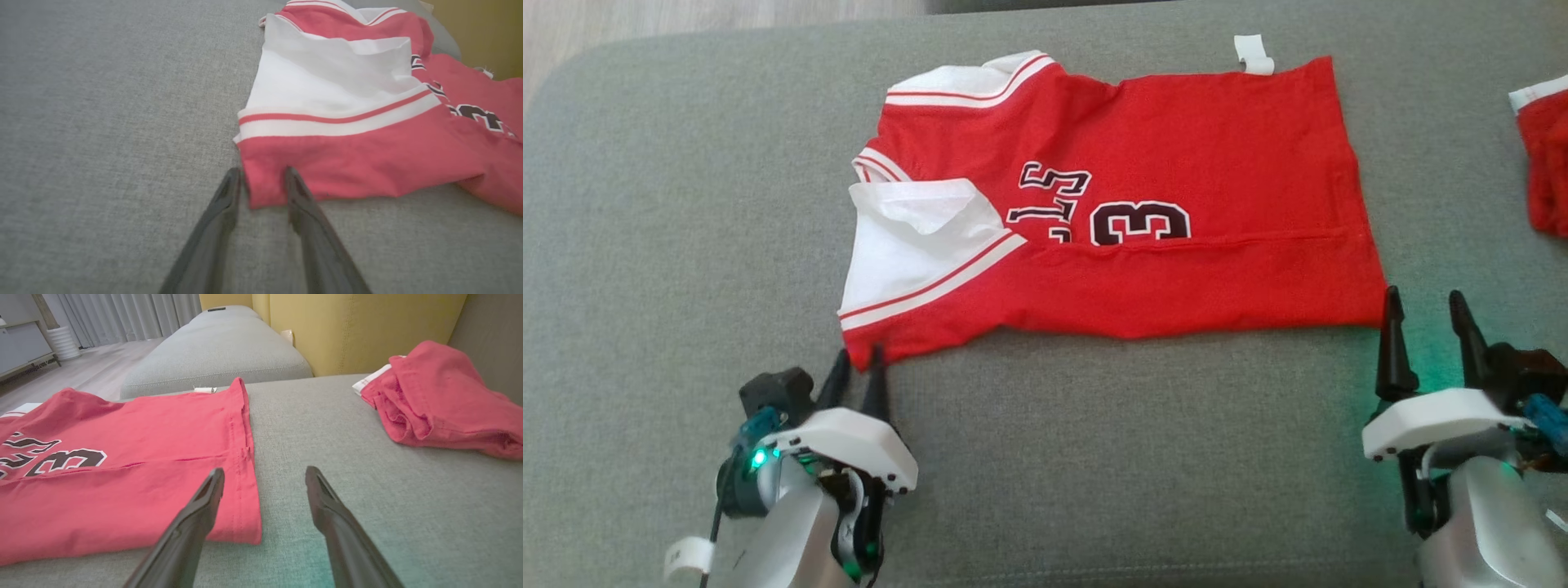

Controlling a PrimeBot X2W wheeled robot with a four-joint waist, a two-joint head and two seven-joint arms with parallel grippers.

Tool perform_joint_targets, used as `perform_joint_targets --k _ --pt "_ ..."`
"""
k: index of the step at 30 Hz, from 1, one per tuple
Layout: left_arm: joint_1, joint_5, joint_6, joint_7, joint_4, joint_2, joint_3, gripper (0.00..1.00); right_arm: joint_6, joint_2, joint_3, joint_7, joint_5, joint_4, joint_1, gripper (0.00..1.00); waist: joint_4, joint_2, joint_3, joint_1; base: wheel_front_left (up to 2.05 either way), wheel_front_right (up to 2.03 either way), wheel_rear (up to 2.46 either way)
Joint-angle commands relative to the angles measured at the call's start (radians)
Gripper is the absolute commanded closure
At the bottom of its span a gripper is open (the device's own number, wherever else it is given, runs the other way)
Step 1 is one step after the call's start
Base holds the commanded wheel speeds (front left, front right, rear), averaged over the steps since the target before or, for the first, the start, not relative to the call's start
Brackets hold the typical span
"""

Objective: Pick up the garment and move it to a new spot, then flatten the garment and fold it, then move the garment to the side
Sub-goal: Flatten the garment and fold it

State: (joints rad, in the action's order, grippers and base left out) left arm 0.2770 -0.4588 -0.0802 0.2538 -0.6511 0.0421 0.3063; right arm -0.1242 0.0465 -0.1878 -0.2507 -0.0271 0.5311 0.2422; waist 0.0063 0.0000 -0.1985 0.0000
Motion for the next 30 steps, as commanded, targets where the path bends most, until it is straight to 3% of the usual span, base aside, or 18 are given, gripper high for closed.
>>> perform_joint_targets --k 1,2,16,17,18,30 --pt "0.036 0.013 0.007 0.008 -0.002 0.014 -0.038 0.64 -0.007 0.004 0.033 -0.011 -0.011 -0.004 0.041 0.00 0.004 0.0000 -0.006 0.0000 0.00 0.00 0.00" --pt "0.039 0.015 0.017 0.008 -0.012 0.013 -0.037 1.00 -0.007 0.004 0.041 -0.011 -0.014 0.013 0.045 0.00 0.005 0.0000 -0.007 0.0000 0.00 0.00 0.00" --pt "0.041 0.127 0.064 0.008 0.016 0.012 -0.052 1.00 -0.007 0.004 -0.018 0.053 -0.021 0.262 0.138 0.00 0.038 0.0000 0.005 0.0000 0.00 0.00 0.00" --pt "0.038 0.137 0.066 0.008 0.022 0.014 -0.056 1.00 -0.007 0.004 -0.019 0.052 -0.018 0.278 0.146 0.36 0.038 0.0000 0.007 0.0000 0.00 0.00 0.00" --pt "0.032 0.150 0.071 0.008 0.030 0.015 -0.066 1.00 -0.007 0.004 -0.025 0.047 0.007 0.302 0.158 1.00 0.039 0.0000 0.012 0.0000 0.00 0.00 0.00" --pt "-0.062 0.175 0.115 0.008 0.051 0.041 -0.085 1.00 -0.007 0.010 0.000 0.043 0.038 0.321 0.137 1.00 0.030 0.0000 0.081 0.0000 0.00 0.00 0.00"
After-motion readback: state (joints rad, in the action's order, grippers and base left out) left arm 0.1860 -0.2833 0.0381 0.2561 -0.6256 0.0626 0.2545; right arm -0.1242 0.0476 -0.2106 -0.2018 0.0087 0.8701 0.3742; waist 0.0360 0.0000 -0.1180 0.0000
